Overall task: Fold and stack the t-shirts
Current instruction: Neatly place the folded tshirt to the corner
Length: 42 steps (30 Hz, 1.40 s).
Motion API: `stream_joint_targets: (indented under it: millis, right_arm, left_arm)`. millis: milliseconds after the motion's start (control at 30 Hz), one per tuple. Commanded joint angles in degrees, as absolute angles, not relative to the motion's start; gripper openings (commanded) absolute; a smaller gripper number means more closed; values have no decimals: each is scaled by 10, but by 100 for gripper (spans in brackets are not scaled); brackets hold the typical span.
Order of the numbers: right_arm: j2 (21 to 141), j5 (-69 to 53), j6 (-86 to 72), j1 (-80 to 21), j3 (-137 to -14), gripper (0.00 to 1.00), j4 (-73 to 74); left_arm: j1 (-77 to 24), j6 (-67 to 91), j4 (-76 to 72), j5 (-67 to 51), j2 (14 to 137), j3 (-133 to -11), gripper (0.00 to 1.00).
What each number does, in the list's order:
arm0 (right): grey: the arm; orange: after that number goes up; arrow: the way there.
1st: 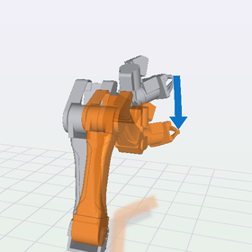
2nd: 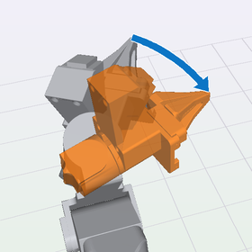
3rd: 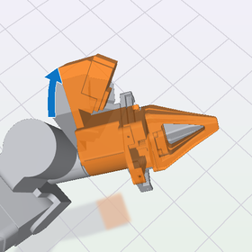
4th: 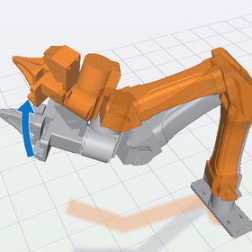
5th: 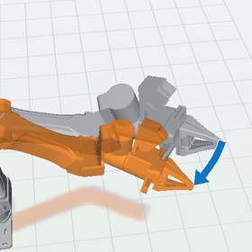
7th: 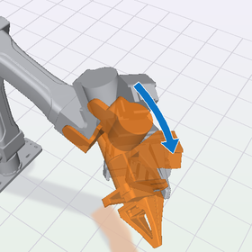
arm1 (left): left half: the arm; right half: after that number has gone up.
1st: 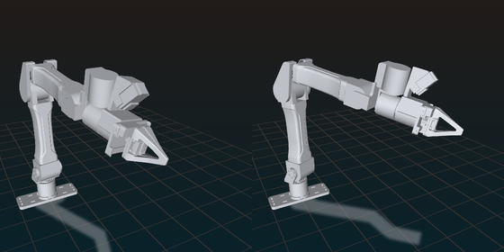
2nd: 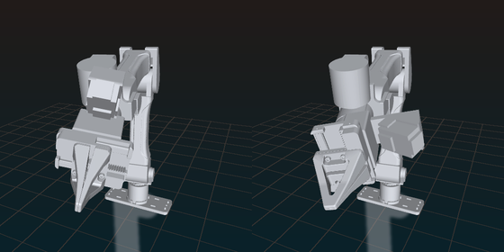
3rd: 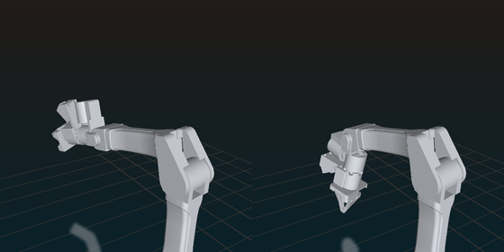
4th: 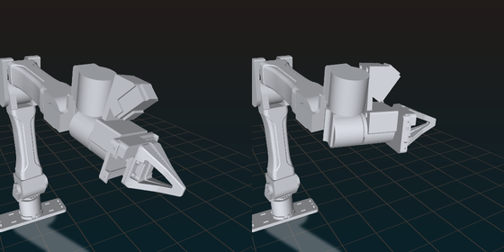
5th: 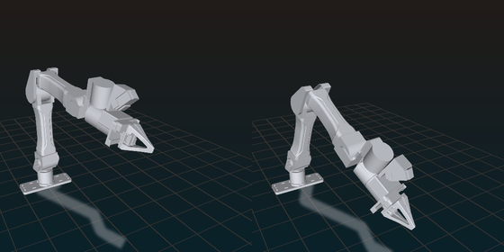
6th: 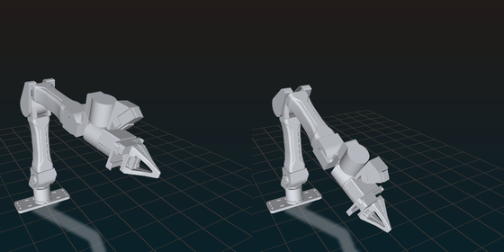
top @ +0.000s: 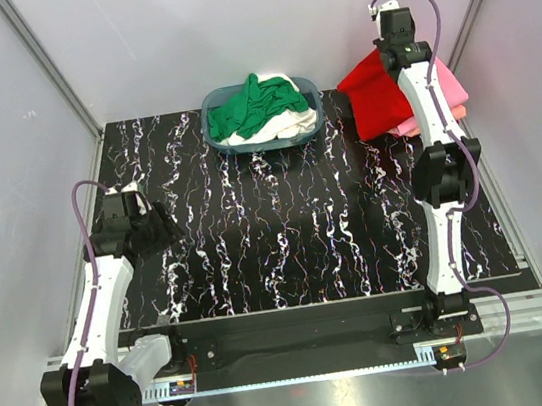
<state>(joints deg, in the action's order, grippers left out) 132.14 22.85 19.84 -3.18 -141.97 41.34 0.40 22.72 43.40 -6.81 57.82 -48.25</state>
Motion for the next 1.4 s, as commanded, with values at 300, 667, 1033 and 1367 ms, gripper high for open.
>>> stream_joint_targets:
  millis: [300,667,1033,1367]
  right_arm:
    - [1264,200,227,-27,-1441,0,366]
    - [1223,202,236,-22,-1434,0,360]
    - [1195,187,229,-13,-1398,0,356]
    - [1222,175,222,-3,-1409,0,359]
  left_arm:
    - [3,228,414,-61,577,-483,61]
    - [3,227,414,-61,577,-483,61]
    - [3,228,414,-59,581,-483,61]
    - [4,228,414,-59,584,-483,61]
